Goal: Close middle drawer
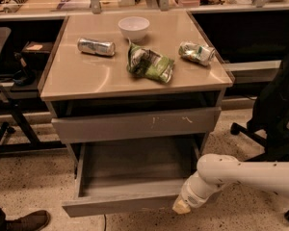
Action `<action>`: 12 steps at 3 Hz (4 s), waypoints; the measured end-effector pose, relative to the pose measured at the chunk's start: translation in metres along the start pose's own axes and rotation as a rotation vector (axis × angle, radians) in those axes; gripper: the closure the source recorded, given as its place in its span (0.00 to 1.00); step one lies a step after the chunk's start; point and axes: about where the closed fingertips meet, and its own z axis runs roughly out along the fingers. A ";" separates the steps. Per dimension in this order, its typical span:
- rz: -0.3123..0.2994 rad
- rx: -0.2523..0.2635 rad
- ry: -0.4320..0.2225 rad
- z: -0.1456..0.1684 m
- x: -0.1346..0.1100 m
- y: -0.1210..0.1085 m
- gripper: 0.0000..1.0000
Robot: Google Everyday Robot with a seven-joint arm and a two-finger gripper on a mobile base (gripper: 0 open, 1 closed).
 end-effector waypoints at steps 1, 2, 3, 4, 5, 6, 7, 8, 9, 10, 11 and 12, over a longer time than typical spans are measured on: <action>0.000 0.000 0.000 0.000 0.000 0.000 0.11; 0.000 0.000 0.000 0.000 0.000 0.000 0.00; 0.000 0.000 0.000 0.000 0.000 0.000 0.00; 0.000 0.000 0.000 0.000 0.000 0.000 0.19; 0.000 0.000 0.000 0.000 0.000 0.000 0.43; 0.000 0.000 0.000 0.000 0.000 0.000 0.66; -0.013 0.006 0.007 0.003 -0.006 -0.005 0.88; -0.045 0.034 -0.001 0.007 -0.022 -0.023 1.00; -0.074 0.065 -0.010 0.010 -0.038 -0.042 1.00; -0.062 0.088 -0.008 0.011 -0.052 -0.060 0.75; -0.062 0.088 -0.008 0.011 -0.052 -0.060 0.50; -0.062 0.088 -0.008 0.011 -0.052 -0.060 0.27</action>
Offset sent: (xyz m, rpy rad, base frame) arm 0.0000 0.0000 0.0000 0.0000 0.0000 0.0000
